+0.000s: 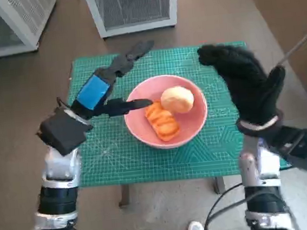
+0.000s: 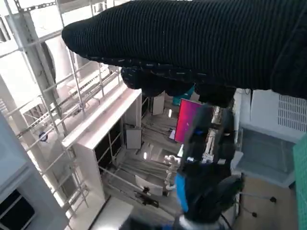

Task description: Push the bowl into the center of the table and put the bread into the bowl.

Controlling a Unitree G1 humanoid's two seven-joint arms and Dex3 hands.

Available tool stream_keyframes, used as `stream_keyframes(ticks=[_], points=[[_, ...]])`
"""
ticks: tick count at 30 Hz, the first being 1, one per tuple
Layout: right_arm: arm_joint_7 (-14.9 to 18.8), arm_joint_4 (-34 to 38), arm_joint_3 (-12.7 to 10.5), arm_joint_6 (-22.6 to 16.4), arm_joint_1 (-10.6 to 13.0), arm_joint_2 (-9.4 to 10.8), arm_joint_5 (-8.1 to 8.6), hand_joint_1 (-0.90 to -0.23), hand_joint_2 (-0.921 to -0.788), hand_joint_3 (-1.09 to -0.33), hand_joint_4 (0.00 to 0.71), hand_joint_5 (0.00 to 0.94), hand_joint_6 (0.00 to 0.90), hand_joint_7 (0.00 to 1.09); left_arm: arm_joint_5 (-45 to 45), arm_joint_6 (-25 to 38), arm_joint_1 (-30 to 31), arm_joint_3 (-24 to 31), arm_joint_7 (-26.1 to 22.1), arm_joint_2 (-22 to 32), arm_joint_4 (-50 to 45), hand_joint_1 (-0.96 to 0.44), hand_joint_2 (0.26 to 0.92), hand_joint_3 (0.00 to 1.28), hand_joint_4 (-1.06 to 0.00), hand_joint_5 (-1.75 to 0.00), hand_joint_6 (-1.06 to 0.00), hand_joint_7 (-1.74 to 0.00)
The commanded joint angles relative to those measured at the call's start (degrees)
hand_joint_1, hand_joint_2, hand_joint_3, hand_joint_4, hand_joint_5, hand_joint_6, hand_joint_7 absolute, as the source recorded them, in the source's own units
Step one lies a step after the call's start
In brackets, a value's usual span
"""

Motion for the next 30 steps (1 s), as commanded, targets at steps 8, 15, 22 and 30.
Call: stream_keyframes(ticks=[8, 15, 22, 30], points=[[-3.4, -2.2, 0.1, 1.1, -0.5, -1.0, -2.88, -0.431, -0.898, -0.490, 0.356, 0.020, 0.105, 0.64, 0.0, 1.0, 1.3, 1.8, 2.4, 0.4, -3.7, -0.45, 0.920, 0.13, -0.10, -0.01, -0.13, -0.27], [-3.7, -1.6, -0.1, -0.3, -1.4, -1.4, -3.47, -0.447, -0.912, -0.456, 0.361, 0.014, 0.112, 0.63, -4.5, 0.0, 3.2, 3.7, 3.2, -2.4, -8.0, -0.46, 0.921, 0.21, -0.09, 0.00, -0.01, -0.51], [-5.0, -1.1, -0.1, -1.3, -3.0, -1.7, -4.83, -0.455, -0.920, -0.436, 0.359, 0.008, 0.110, 0.62, -12.5, -3.0, 4.7, 5.9, 3.2, -7.5, -9.5, -0.52, 0.921, 0.28, -0.09, 0.00, 0.00, -0.56], [-5.9, -0.7, 0.2, -0.9, -5.4, -2.1, -5.77, -0.470, -0.921, -0.447, 0.332, 0.001, 0.107, 0.60, -15.5, -9.7, 5.4, 6.7, 1.7, -10.6, -7.4, -0.54, 0.921, 0.30, -0.14, -0.03, 0.00, -0.62]])
